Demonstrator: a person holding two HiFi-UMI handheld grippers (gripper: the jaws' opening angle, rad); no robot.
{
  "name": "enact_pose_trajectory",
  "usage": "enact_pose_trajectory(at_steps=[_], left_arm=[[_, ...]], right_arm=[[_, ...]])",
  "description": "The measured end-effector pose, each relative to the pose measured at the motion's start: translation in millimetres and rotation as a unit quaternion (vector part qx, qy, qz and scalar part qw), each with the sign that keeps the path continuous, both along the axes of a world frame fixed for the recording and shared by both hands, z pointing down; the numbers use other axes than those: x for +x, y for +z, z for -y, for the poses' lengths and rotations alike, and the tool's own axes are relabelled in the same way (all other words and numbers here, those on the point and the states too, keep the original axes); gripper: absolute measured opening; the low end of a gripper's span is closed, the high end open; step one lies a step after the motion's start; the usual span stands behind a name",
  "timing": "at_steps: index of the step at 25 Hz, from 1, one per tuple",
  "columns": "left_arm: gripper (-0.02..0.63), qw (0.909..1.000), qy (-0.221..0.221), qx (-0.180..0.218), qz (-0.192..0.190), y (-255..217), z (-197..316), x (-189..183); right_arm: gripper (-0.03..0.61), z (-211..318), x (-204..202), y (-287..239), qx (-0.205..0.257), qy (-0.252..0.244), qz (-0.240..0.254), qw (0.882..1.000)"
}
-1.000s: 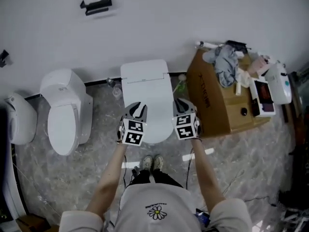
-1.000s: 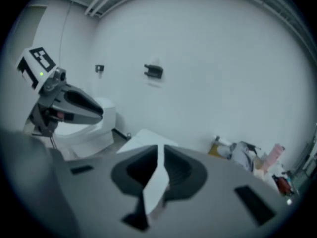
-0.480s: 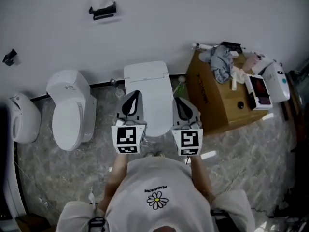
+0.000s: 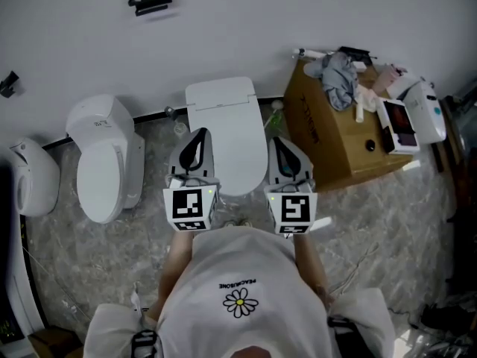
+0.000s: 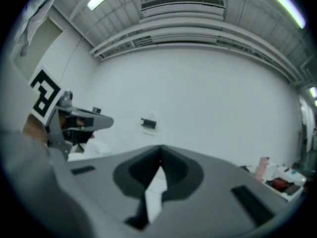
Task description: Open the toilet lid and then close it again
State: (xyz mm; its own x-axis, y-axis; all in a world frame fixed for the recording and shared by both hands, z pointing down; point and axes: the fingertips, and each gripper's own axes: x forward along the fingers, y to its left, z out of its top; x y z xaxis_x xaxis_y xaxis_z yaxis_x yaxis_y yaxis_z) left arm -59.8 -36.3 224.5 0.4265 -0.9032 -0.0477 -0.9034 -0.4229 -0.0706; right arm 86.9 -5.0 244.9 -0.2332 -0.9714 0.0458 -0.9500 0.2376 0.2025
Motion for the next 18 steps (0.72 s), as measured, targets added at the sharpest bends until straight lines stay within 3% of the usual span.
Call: enact_pose_trajectory(at_steps=[10,18], left_arm=[[0.026,0.9997,0.002,0.015,0.021,-2.5,-1.4,5.5],[0.026,0.9998,-0.003,0.012,0.016,-1.4,0.0,1.1]], right_arm=[[0.029,-2.1,0.1,6.1,-0.011,-0.011,0.009,1.0],[0.029,-6.5,4.0,11.1,-0.017,-0.009,0.015,1.0]])
